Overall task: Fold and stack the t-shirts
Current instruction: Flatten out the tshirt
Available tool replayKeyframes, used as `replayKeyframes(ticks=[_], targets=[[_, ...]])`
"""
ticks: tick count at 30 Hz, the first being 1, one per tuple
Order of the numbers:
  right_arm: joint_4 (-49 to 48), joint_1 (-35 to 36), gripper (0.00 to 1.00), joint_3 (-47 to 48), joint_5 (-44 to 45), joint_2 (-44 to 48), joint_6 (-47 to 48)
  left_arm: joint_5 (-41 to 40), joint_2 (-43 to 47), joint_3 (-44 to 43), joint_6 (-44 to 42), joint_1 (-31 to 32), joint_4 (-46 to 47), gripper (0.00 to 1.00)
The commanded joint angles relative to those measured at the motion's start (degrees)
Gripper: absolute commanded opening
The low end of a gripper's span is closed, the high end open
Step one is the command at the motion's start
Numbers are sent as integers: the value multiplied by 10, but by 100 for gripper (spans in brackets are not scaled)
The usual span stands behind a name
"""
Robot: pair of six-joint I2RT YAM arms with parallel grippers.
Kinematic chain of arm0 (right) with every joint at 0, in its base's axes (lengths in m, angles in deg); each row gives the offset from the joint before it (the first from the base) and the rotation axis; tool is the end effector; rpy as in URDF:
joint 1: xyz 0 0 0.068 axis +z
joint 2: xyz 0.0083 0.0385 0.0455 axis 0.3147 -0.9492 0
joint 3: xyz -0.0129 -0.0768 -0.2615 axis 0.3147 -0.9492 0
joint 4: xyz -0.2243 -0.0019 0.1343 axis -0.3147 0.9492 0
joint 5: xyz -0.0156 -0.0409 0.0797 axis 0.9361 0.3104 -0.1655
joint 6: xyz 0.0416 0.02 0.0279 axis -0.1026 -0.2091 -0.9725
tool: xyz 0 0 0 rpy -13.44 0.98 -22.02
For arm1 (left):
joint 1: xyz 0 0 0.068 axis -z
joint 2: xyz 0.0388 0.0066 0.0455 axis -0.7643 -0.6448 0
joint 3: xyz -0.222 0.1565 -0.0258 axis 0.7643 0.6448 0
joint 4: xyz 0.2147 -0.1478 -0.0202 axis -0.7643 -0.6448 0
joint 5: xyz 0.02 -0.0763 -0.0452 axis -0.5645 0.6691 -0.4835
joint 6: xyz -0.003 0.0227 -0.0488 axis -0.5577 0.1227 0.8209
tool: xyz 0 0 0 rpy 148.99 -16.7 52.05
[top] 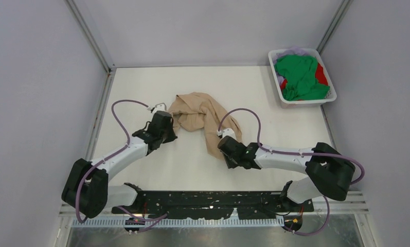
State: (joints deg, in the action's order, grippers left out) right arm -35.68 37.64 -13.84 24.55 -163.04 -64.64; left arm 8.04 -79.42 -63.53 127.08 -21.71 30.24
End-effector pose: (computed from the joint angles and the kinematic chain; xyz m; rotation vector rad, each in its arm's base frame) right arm 0.1487 0.2037 0.1572 -0.6347 2.5032 0.1707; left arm 0.2304 -0.1146 0.1996 -0.3271 2.3619 -0.3092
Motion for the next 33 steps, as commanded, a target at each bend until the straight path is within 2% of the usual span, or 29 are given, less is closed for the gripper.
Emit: replayKeyframes(ticks=[1, 3, 5, 8, 14, 18, 24, 33], targets=[[7, 0, 21, 16, 65, -17, -45, -38, 49, 8, 5, 2, -17, 0], [10, -6, 10, 30, 97, -3, -52, -59, 71, 0, 0, 2, -32, 0], [9, -25, 6, 47, 127, 25, -54, -84, 94, -22, -12, 2, -47, 0], [-9, -75, 5, 71, 134, 82, -42, -135, 136, -55, -36, 2, -58, 0], [-52, -246, 5, 137, 71, 205, 15, -258, 190, -168, -104, -8, -67, 0], [-44, -307, 5, 216, 69, 258, 47, -280, 220, -230, -155, -35, -37, 0], [4, -330, 5, 360, 92, 285, 150, -280, 262, -333, -240, -49, -9, 0], [92, -331, 5, 548, 17, 342, 199, -237, 338, -465, -311, -49, -26, 0]])
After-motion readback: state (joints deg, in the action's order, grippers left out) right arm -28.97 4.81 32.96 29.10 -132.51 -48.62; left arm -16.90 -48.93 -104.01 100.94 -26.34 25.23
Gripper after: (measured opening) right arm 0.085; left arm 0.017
